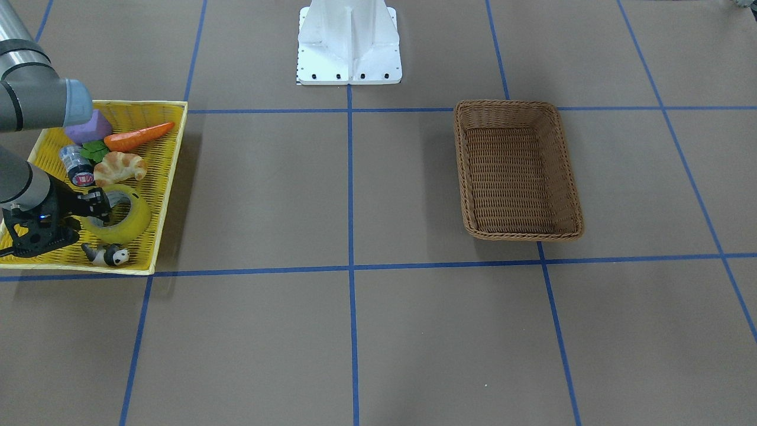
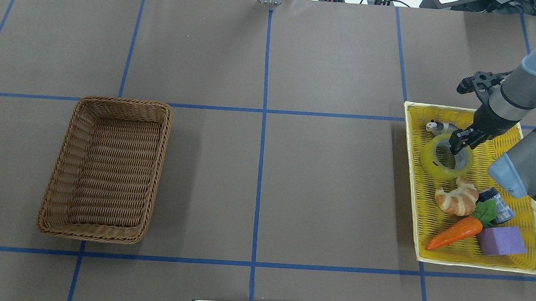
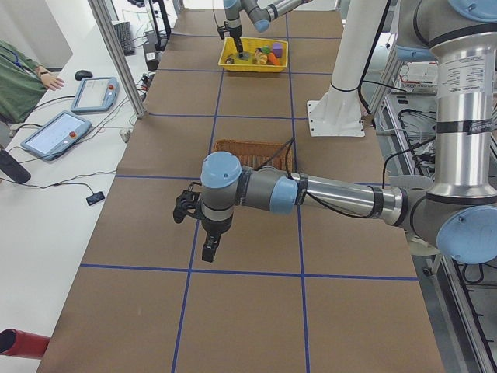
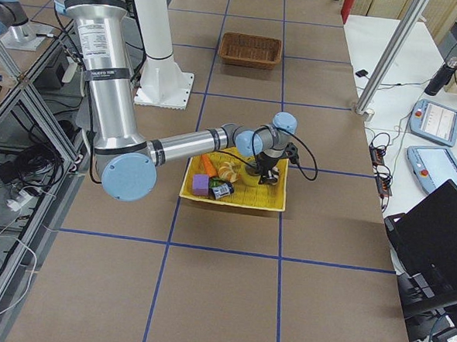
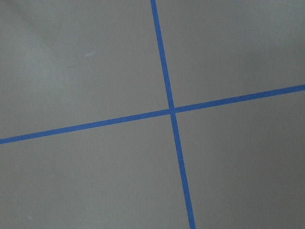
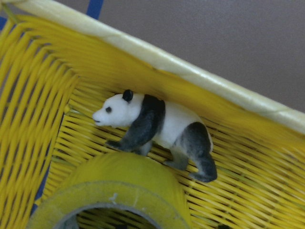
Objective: Move tape to another basket
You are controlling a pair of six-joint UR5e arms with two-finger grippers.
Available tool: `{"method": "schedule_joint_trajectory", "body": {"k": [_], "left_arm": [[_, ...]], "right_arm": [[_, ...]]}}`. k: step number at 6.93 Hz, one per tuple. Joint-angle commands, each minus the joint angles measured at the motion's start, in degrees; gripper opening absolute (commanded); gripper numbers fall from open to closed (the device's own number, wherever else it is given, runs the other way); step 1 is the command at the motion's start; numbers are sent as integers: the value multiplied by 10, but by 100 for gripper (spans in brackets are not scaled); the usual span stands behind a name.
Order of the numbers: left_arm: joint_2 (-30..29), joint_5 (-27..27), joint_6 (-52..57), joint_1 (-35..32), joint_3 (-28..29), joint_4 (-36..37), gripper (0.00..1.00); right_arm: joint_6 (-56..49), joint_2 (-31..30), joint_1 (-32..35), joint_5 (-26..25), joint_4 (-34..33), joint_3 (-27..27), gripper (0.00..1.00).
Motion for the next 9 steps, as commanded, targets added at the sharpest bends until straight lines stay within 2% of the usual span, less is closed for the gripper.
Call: {"method": "schedule_joint_trajectory", "body": {"k": [1,2,3,4,5,6,7,8,9], "left_arm": [[0,0,0,1,0,0,99],[0,0,0,1,0,0,98],[1,0,0,1,-1,0,99],[1,-2,0,1,-5,-1,99],[-2,-5,-4,1,-5,-3,99],[-7,-37,-5,1,-6,-4,99],[-32,-89,-31,1,-5,-6,99],[-47,-96,-97,5,-5,-49,99],[-48,-96,-196,14,-1,-142,99]], "right_arm": [[-6,-5,2,4,1,15,0],[-11,-9,8,15,-3,47,0],[-10,-26,34,47,-5,91,0],[-7,-28,70,87,0,111,0],[2,-15,86,103,1,127,0],[19,34,94,104,0,129,0],[143,79,94,96,29,129,0],[248,87,87,89,120,122,0],[338,86,74,86,201,117,0]]}}
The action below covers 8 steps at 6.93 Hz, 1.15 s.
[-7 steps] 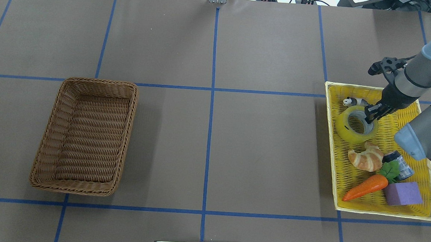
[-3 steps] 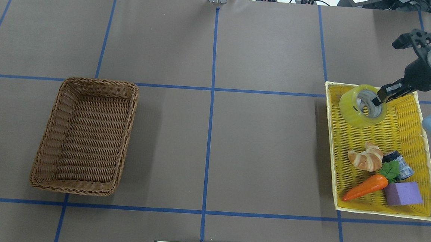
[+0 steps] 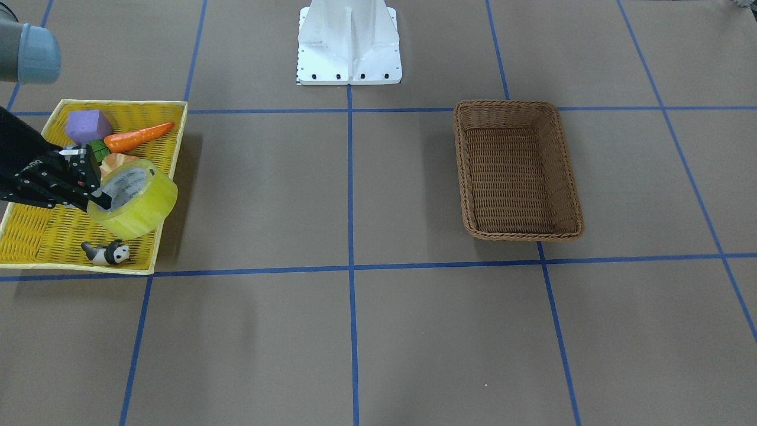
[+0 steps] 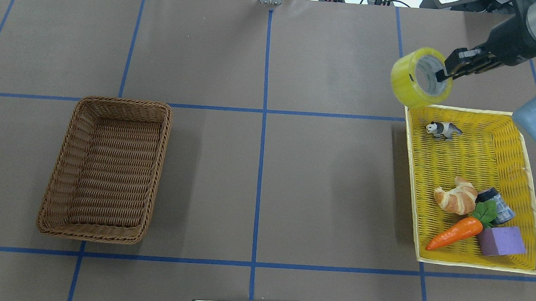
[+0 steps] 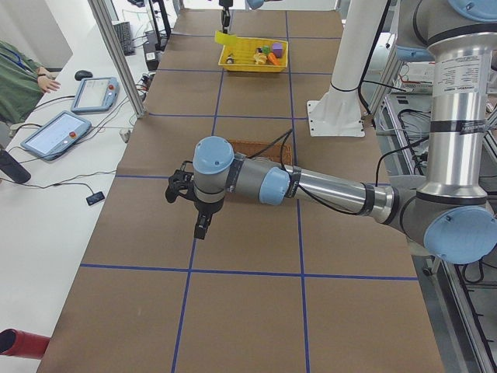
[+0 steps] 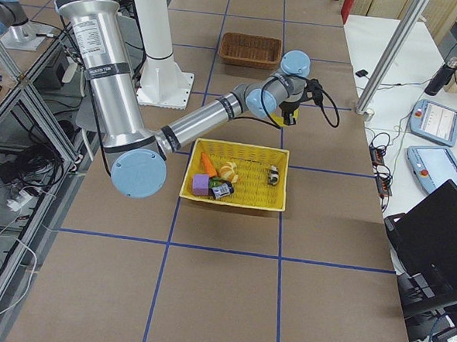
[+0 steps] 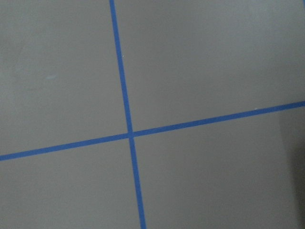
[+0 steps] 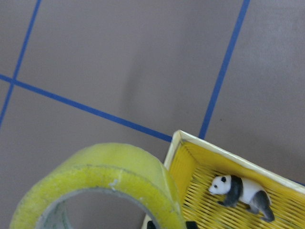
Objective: Move tape to another basket
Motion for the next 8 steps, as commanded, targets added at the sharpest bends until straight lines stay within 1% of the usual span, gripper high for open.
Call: {"method": "schedule_joint_trajectory", "body": {"k": [1,2,3,5,6,7,8], "left_arm": [[-9,-5,-236,47,5,-178,99],[-12,-3,-394,89,7,-268,99],[-24,-4,-522,124,12,-351,98],[-71,-3,-840,186,12,-533,98],[-118,-4,-982,208,9,-583,98],[-166,-3,-1098,244,3,-622,98],[-197,11,-1156,272,4,-662,98]], "right_arm": [[195,10,-28,-6,156,-5,0],[263,10,-40,-5,209,-1,0],[354,12,-52,-4,249,3,0],[484,12,-85,-5,369,0,0],[542,12,-102,-5,426,1,0],[591,13,-122,-7,481,4,0],[620,13,-138,-20,526,4,0]]}}
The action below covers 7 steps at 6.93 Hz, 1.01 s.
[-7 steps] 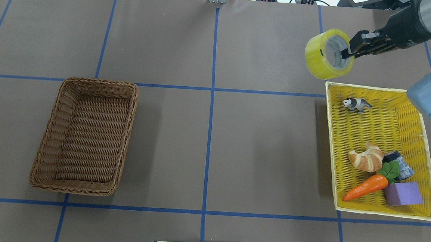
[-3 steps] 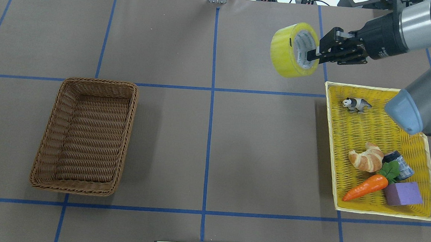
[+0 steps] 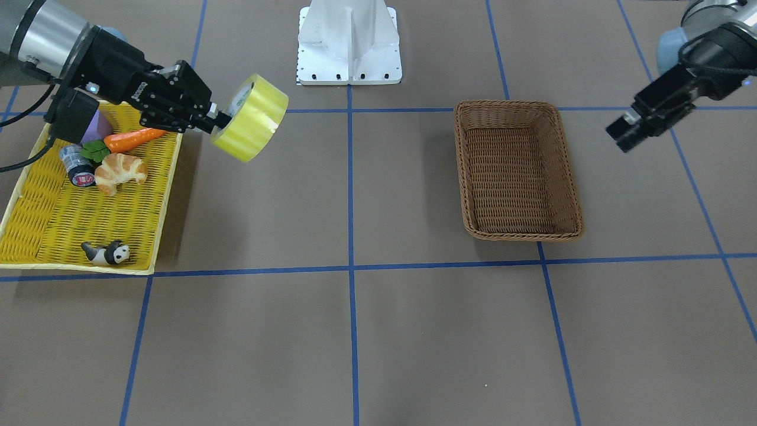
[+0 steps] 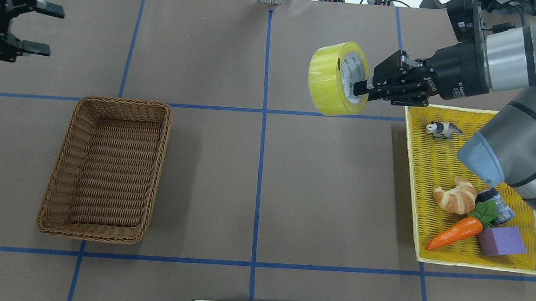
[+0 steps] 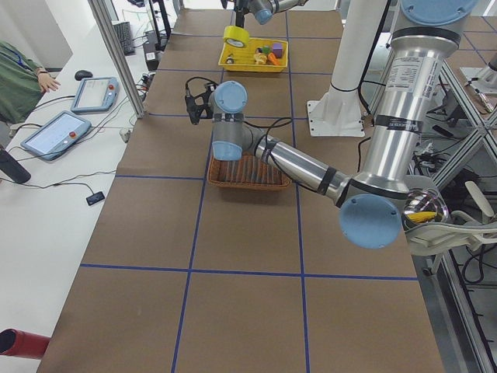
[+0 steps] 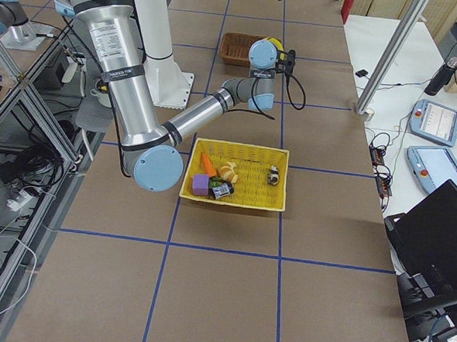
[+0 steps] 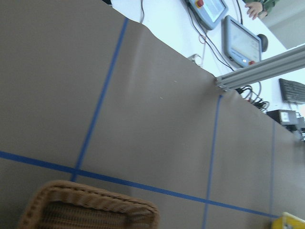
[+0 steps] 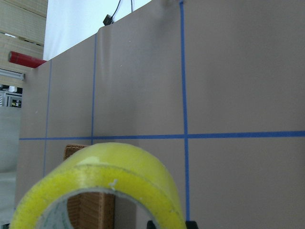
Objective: Move tape to another basket
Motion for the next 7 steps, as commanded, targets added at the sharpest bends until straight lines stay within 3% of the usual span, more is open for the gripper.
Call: {"method": "schedule_joint_trajectory", "body": {"k": [1,4,5,7], "left_arm": [[-56,65,-106,91,-8,-83,98],[-102,267,-168,263,-64,-87,98],[-106,301,-168,294,-74,-87,98],[-112,312,-168,316,-76,-87,98]], "right_arm": [[62,1,-41,-23,89,2,0],[64,22,-112,-59,109,19,0],[64,26,-125,-65,115,19,0],[64,26,-142,-76,133,19,0]]}}
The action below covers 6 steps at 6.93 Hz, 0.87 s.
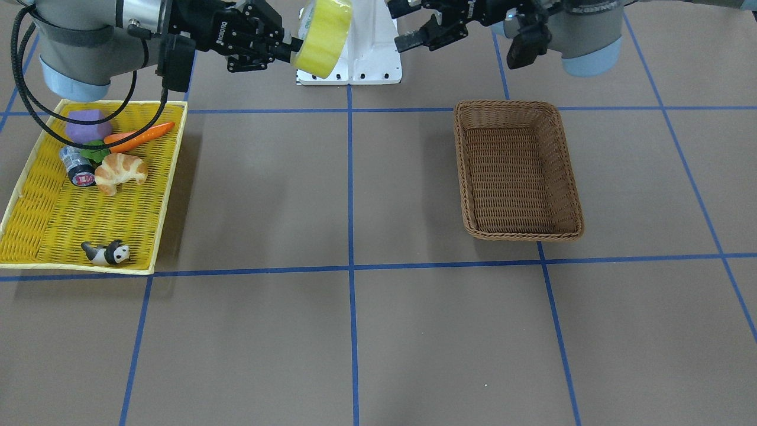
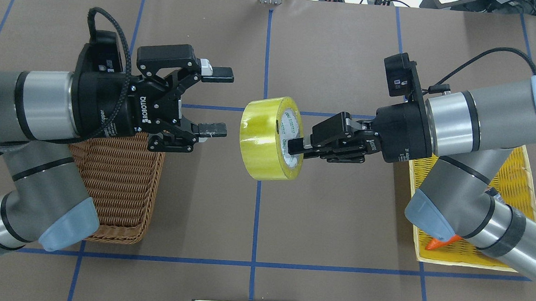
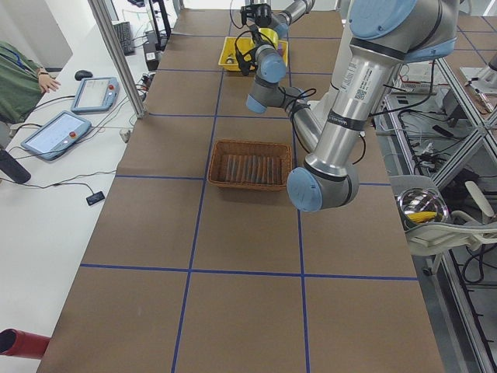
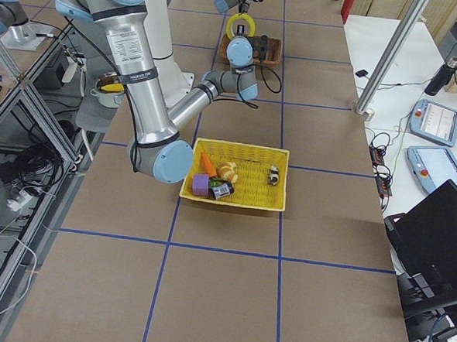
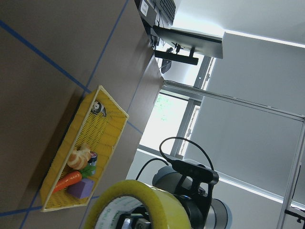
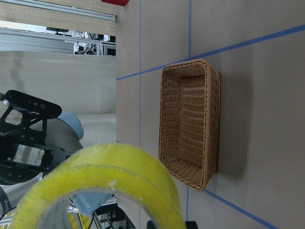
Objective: Move tape to another basket
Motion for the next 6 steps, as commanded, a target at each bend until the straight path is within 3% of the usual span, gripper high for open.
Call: {"method": "schedule_joint_trajectory", "body": {"k": [1,2,5,6], "left_arm": [[-11,10,-1,24,-4,0,98],[-13,11,-1,26,-4,0,98],[-13,10,-1,31,-11,0,94],[-13,10,-2,33,-11,0,78]], "right_arm": [[0,1,-16,-7,10,1,0],[0,0,-25,-10,42,-1,0],[4,0,-46,-31,54,0,0],[4,0,-47,-31,54,0,0]]}}
